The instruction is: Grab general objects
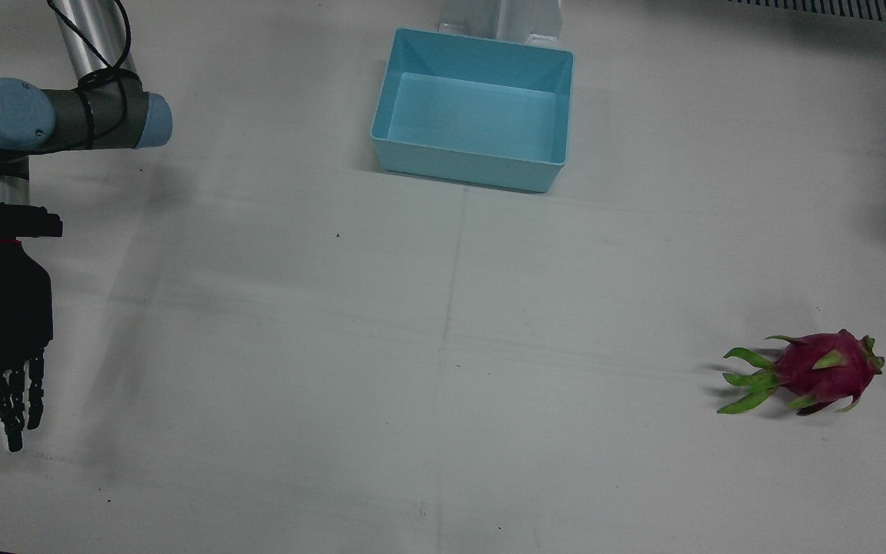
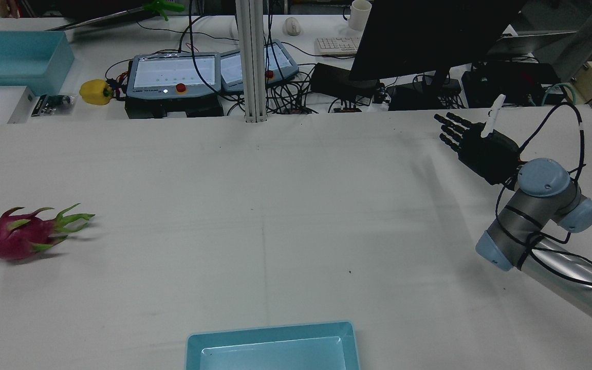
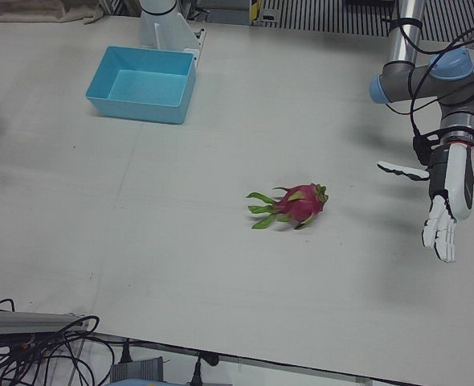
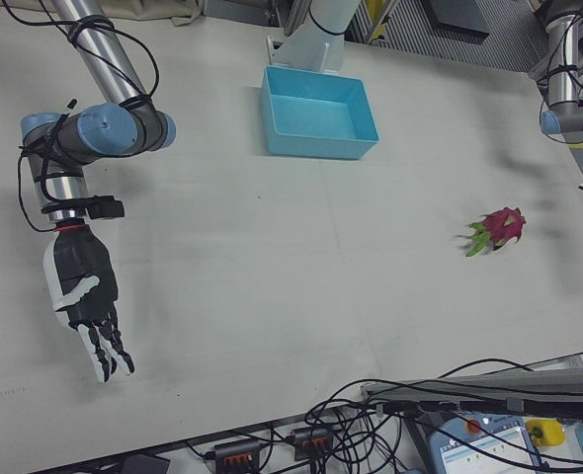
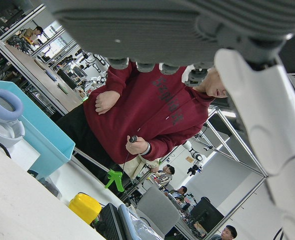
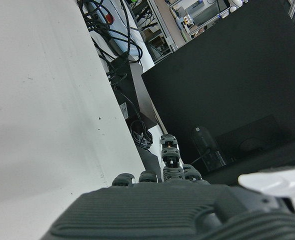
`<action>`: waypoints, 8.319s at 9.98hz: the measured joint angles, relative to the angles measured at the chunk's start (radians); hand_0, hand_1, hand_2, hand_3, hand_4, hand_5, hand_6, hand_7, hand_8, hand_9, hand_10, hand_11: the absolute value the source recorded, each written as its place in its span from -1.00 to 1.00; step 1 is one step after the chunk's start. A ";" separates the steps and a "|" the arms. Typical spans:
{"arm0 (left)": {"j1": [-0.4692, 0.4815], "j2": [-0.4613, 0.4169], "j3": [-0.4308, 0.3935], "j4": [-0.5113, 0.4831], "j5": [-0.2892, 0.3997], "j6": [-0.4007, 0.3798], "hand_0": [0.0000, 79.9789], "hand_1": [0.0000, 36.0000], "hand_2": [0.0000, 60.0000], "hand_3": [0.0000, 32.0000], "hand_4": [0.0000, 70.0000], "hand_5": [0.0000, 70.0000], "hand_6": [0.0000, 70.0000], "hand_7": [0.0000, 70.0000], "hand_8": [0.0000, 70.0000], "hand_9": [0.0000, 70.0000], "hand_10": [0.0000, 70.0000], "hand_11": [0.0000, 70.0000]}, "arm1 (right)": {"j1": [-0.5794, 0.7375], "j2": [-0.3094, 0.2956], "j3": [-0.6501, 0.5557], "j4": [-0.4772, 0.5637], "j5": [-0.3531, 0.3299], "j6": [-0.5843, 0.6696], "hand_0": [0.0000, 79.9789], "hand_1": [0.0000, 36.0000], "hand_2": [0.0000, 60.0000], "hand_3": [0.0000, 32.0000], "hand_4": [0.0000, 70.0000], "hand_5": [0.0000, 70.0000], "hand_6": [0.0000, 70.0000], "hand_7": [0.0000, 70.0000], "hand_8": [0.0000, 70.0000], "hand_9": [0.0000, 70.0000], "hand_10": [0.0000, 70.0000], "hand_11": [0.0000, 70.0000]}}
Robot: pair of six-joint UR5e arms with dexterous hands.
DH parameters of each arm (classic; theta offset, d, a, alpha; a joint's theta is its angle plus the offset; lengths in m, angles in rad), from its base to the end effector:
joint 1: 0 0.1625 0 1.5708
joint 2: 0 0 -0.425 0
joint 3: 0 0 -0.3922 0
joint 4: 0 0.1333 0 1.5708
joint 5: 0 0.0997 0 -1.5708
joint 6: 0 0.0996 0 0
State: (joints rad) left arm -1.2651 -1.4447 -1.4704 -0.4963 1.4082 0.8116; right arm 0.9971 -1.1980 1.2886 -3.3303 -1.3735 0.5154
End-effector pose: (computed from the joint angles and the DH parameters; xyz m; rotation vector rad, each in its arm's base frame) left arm -0.0071 -0.4741 0.7421 0.6649 2.0414 -1.4753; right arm -0.2151 -0.6144 0.6316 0.8671 1.8621 -2.2577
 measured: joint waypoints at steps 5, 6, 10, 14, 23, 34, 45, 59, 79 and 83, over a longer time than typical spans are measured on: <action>0.000 0.006 -0.002 -0.046 0.022 -0.012 0.45 0.47 -0.30 0.41 -0.92 -1.00 -1.00 -1.00 -1.00 -1.00 -1.00 -1.00 | 0.000 0.000 0.000 0.000 -0.001 0.000 -1.00 -1.00 -1.00 -1.00 -1.00 -1.00 -1.00 -1.00 -1.00 -1.00 -1.00 -1.00; 0.001 0.006 -0.001 -0.051 0.025 -0.022 0.42 0.42 -0.33 0.41 -0.93 -1.00 -1.00 -1.00 -1.00 -1.00 -1.00 -1.00 | 0.000 0.000 0.000 0.000 0.000 0.000 -1.00 -1.00 -1.00 -1.00 -1.00 -1.00 -1.00 -1.00 -1.00 -1.00 -1.00 -1.00; -0.003 0.030 0.002 -0.041 0.089 -0.104 0.43 0.76 0.42 0.60 -1.00 -1.00 -1.00 -1.00 -1.00 -1.00 -1.00 -1.00 | 0.000 0.000 0.001 0.000 0.000 0.000 -1.00 -1.00 -1.00 -1.00 -1.00 -1.00 -1.00 -1.00 -1.00 -1.00 -1.00 -1.00; -0.010 0.116 -0.101 -0.063 0.111 -0.075 0.59 1.00 1.00 1.00 -1.00 -1.00 -1.00 -1.00 -1.00 -1.00 -1.00 -1.00 | 0.000 0.000 0.001 0.000 -0.001 0.000 -1.00 -1.00 -1.00 -1.00 -1.00 -1.00 -1.00 -1.00 -1.00 -1.00 -1.00 -1.00; -0.018 0.056 -0.476 0.449 0.348 0.397 -0.08 0.79 1.00 1.00 -1.00 -1.00 -1.00 -1.00 -1.00 -1.00 -1.00 -1.00 | 0.000 0.000 0.002 0.000 0.000 0.000 -1.00 -1.00 -1.00 -1.00 -1.00 -1.00 -1.00 -1.00 -1.00 -1.00 -1.00 -1.00; -0.029 0.025 -0.382 0.424 0.371 0.461 0.14 1.00 1.00 0.48 -1.00 -1.00 -1.00 -1.00 -1.00 -1.00 -1.00 -1.00 | 0.000 0.000 0.001 0.000 0.000 0.000 -1.00 -1.00 -1.00 -1.00 -1.00 -1.00 -1.00 -1.00 -1.00 -1.00 -1.00 -1.00; -0.028 0.033 -0.378 0.394 0.441 0.443 -0.37 -0.41 0.28 0.81 -1.00 -1.00 -1.00 -1.00 -1.00 -1.00 -1.00 -1.00 | 0.000 0.000 0.002 0.000 0.000 0.000 -1.00 -1.00 -1.00 -1.00 -1.00 -1.00 -1.00 -1.00 -1.00 -1.00 -1.00 -1.00; -0.013 0.035 -0.289 0.363 0.389 0.420 0.14 0.01 0.31 0.54 -1.00 -1.00 -1.00 -1.00 -1.00 -1.00 -1.00 -1.00 | 0.000 0.000 0.002 0.000 0.000 0.000 -1.00 -1.00 -1.00 -1.00 -1.00 -1.00 -1.00 -1.00 -1.00 -1.00 -1.00 -1.00; -0.133 0.047 -0.326 0.277 0.477 0.331 -0.03 0.16 1.00 0.88 -1.00 -1.00 -1.00 -1.00 -1.00 -1.00 -1.00 -1.00 | 0.000 0.000 0.002 0.000 0.000 0.000 -1.00 -1.00 -1.00 -1.00 -1.00 -1.00 -1.00 -1.00 -1.00 -1.00 -1.00 -1.00; -0.130 0.045 -0.337 0.309 0.495 0.354 0.13 0.70 1.00 0.77 -1.00 -1.00 -1.00 -1.00 -1.00 -1.00 -1.00 -1.00 | 0.000 0.000 0.002 0.000 -0.001 0.000 -1.00 -1.00 -1.00 -1.00 -1.00 -1.00 -1.00 -1.00 -1.00 -1.00 -1.00 -1.00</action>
State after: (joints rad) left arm -1.3947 -1.3995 -1.8078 -0.1874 1.9029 1.1654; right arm 0.9971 -1.1980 1.2901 -3.3303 -1.3741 0.5154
